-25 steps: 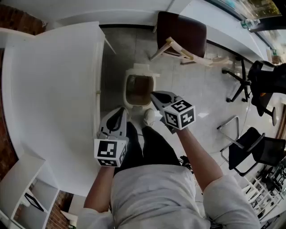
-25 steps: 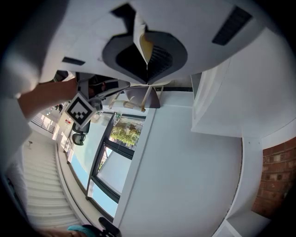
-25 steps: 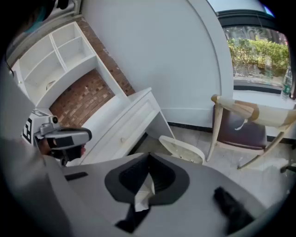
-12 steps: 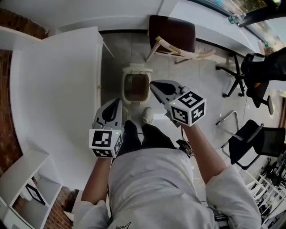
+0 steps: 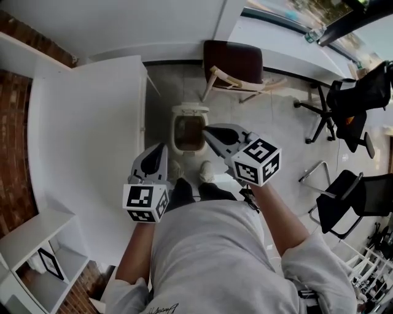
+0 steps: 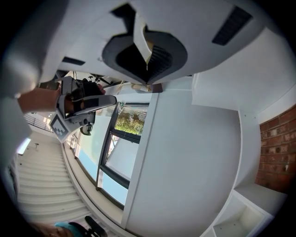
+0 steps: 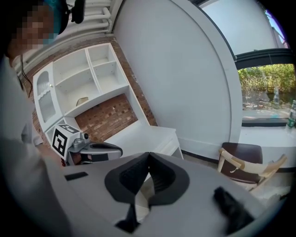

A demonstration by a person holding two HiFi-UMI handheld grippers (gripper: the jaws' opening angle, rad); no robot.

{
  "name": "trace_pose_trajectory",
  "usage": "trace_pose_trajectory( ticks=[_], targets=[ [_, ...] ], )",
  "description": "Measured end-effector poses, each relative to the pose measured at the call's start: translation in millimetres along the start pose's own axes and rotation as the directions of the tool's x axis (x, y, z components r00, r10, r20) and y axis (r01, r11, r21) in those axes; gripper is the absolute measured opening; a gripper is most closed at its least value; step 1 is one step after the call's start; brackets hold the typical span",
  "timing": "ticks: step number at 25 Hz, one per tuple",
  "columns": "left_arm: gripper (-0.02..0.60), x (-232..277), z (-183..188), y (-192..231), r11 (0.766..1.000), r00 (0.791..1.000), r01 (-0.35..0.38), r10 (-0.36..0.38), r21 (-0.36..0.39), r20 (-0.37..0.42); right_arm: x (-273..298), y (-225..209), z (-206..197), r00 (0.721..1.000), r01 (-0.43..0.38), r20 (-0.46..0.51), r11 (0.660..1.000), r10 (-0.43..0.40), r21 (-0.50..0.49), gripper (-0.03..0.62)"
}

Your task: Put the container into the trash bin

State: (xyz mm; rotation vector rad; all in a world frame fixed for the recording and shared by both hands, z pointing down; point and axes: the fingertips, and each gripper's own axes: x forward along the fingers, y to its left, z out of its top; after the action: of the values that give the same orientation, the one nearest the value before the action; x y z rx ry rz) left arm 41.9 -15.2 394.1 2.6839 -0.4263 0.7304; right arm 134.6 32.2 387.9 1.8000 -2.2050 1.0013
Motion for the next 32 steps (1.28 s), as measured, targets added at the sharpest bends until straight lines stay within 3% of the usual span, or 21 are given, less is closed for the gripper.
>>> trace_pose_trajectory(
  ticks=[7,21,32],
  targets=[
    [0.015,-13,19,-7,1.000,1.000,-0.011,0.011,0.010,0.029,-16,22,11,0.998,-0.018,0.054,0.999,0.020,-0.042,0.028],
    [0.015,-30,28,-16,1.000,0.997,-0.011,0.011,0.011,0.074,-13,63,1,0.997,-0.055,0.054,0.993,0.061,-0.107,0.028],
    [0.015,-45,31,-12,1.000,0.995,-0.019,0.017,0.020,0.103,-18,59,11,0.995,-0.028,0.087,0.993,0.038,-0.110,0.028]
  ],
)
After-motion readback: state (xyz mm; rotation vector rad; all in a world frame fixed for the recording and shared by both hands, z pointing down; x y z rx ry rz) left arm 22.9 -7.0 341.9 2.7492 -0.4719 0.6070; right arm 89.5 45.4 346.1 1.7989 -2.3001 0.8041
